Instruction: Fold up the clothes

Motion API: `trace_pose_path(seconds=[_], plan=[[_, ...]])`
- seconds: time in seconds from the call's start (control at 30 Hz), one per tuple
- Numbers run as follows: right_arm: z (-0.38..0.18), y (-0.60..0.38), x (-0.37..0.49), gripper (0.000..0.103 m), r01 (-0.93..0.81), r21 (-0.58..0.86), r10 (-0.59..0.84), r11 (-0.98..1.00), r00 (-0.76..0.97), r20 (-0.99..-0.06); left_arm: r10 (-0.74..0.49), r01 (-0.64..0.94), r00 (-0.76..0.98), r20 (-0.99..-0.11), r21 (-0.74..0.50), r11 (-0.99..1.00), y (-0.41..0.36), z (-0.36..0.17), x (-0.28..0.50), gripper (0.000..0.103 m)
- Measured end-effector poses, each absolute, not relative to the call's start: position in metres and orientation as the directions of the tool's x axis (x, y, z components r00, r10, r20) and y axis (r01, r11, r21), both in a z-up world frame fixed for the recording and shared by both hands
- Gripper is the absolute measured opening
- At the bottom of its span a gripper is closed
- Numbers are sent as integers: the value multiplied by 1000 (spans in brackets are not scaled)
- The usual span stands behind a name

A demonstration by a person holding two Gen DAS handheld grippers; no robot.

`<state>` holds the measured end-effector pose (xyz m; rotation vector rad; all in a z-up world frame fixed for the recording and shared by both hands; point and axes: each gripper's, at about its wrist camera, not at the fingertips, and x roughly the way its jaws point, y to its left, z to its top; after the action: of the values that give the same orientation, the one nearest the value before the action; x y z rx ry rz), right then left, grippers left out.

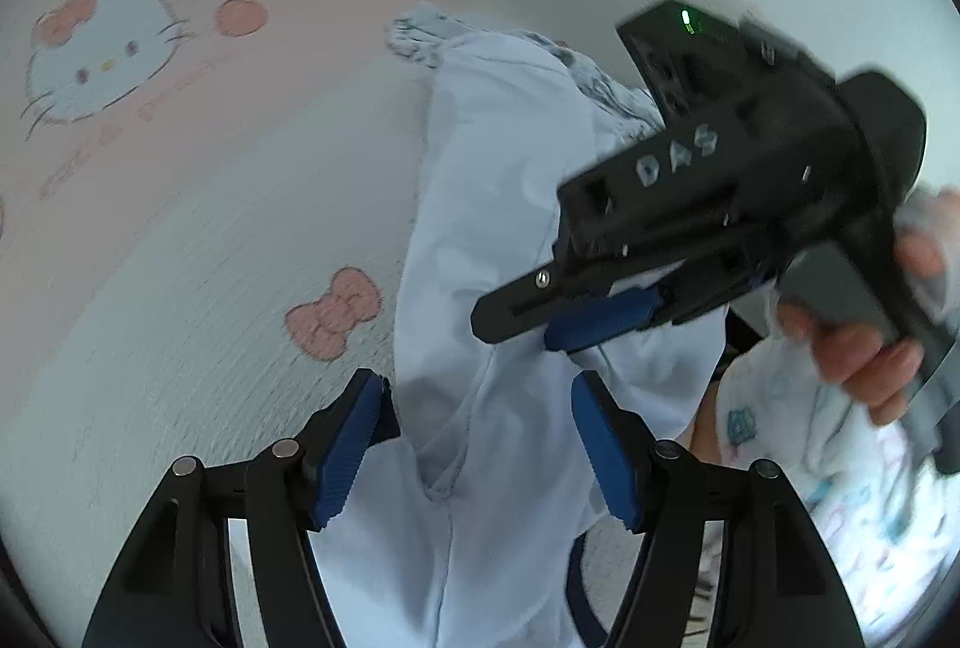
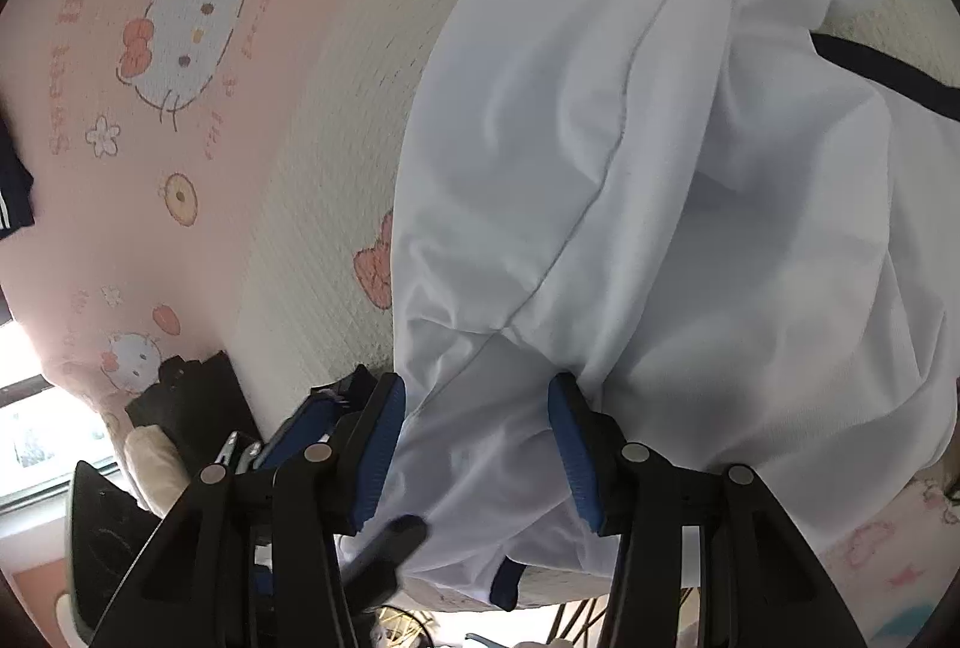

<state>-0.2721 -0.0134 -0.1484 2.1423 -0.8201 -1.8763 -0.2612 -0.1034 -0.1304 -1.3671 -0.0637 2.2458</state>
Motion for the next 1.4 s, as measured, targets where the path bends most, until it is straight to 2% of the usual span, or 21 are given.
trace_pose_path(seconds=[0.03,0.07,0.1,0.17,0.27,0.33,0.43,0.6,0.7,0.77,0.83,0.9,1.03,1.13,1.3,1.4], plan=[[-148,-14,-272,49,-286,474,-507,-833,51,-860,442,-390,-358,-823,-298,-871,-105,-135,-263,63],[-147,-15,-272,49,-286,472,-505,-834,49,-862,446,-385,-349,-824,-308,-870,-107,-140,-265,58],[-145,-16,-271,49,-282,466,-497,-839,47,-866,471,-375,-338,-815,-342,-861,-112,-145,-266,46],[-142,-21,-271,49,-268,449,-476,-852,42,-878,521,-341,-320,-792,-416,-843,-122,-151,-267,33],[-138,-27,-272,49,-253,439,-462,-862,38,-886,564,-336,-317,-762,-466,-819,-131,-153,-267,26],[-137,-32,-272,57,-243,445,-466,-862,37,-884,569,-345,-314,-760,-467,-814,-128,-151,-266,22],[-140,-38,-273,59,-239,434,-454,-868,33,-890,590,-343,-307,-747,-491,-801,-125,-149,-266,11],[-147,-42,-268,56,-177,417,-427,-892,19,-904,607,-349,-297,-737,-508,-787,-115,-147,-265,10],[-146,-44,-265,35,-121,400,-404,-909,9,-915,611,-341,-287,-737,-518,-785,-111,-149,-264,10],[-145,-45,-263,28,-83,387,-389,-918,2,-921,605,-343,-290,-742,-509,-789,-109,-148,-262,10],[-144,-45,-260,15,-46,377,-377,-925,-8,-926,584,-344,-297,-756,-486,-803,-107,-144,-260,10],[-135,-45,-258,7,-13,402,-402,-915,-38,-915,555,-356,-320,-768,-446,-821,-106,-136,-257,10],[-124,-45,-258,5,15,508,-507,-861,-84,-858,493,-336,-358,-793,-383,-860,-112,-113,-258,11],[-121,-40,-257,5,16,582,-581,-813,-102,-808,467,-288,-355,-810,-380,-879,-122,-101,-266,11],[-115,-24,-259,5,-29,721,-714,-692,-123,-690,413,-318,-376,-829,-303,-898,-121,-83,-258,12],[-108,-15,-263,5,-34,774,-762,-632,-151,-630,458,-340,-317,-831,-351,-872,-113,-91,-266,12]])
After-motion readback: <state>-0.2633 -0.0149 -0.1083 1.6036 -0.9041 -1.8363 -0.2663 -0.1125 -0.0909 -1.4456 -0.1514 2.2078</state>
